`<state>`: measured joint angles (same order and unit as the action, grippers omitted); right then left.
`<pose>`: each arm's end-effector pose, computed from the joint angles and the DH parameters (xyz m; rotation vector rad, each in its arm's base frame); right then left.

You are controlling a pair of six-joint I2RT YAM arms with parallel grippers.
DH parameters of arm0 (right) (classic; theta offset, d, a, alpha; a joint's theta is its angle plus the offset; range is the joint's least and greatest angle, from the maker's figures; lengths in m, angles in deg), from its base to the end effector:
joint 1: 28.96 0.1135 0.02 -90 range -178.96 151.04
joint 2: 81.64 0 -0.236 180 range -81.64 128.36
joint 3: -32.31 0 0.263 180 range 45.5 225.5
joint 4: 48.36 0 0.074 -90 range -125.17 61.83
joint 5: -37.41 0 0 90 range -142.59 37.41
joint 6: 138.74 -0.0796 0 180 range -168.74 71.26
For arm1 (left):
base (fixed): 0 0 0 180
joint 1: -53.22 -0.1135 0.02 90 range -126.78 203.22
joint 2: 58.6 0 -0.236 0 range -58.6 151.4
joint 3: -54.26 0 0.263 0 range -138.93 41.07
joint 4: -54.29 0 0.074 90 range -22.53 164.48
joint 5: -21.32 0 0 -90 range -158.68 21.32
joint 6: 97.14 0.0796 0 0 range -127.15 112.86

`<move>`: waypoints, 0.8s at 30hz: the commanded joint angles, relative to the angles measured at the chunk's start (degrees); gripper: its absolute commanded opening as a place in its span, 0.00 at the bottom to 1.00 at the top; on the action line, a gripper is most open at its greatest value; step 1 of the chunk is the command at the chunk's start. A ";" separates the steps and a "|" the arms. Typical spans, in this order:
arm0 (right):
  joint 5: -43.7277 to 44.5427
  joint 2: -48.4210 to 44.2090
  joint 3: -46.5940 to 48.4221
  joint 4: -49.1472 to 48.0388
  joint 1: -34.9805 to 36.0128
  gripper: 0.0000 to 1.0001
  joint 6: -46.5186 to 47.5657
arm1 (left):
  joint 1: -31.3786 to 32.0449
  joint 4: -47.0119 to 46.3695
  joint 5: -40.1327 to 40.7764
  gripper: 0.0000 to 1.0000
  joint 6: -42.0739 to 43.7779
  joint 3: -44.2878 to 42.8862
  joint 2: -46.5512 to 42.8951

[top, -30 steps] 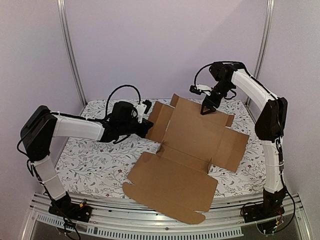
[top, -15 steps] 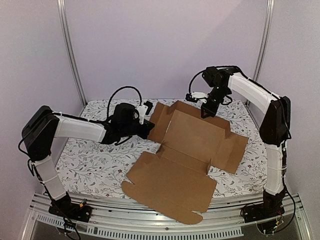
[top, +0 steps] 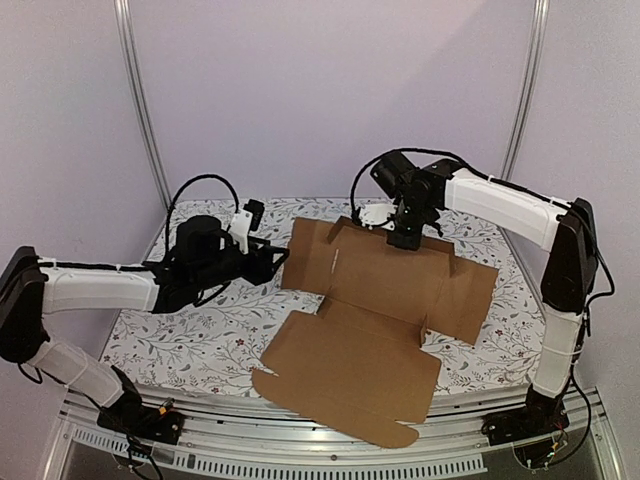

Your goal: Fold the paper box

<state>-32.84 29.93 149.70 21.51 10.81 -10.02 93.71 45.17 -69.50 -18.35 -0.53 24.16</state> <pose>0.3505 0.2567 0.2257 -1.5950 2.1206 -0.4559 0.2790 -0.2397 0.1746 0.5023 1.8833 -0.6204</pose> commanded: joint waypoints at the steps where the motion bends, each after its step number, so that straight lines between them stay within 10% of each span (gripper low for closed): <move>1: 9.70 -2.80 -5.99 -7.54 2.69 0.00 4.05 | -0.21 -1.84 6.01 0.64 -2.00 5.35 -7.76; 14: 17.26 -4.60 -13.89 -35.77 4.69 0.00 24.55 | -12.05 0.45 7.17 0.61 -12.64 0.84 3.03; 24: 11.14 0.00 -14.24 -48.02 3.53 0.00 34.83 | -14.74 -8.83 -10.21 0.56 -10.21 -8.37 20.48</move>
<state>-20.19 27.87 136.61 -19.95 14.51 19.60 79.50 41.65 -69.98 -29.62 -5.93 40.67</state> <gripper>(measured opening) 0.010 0.569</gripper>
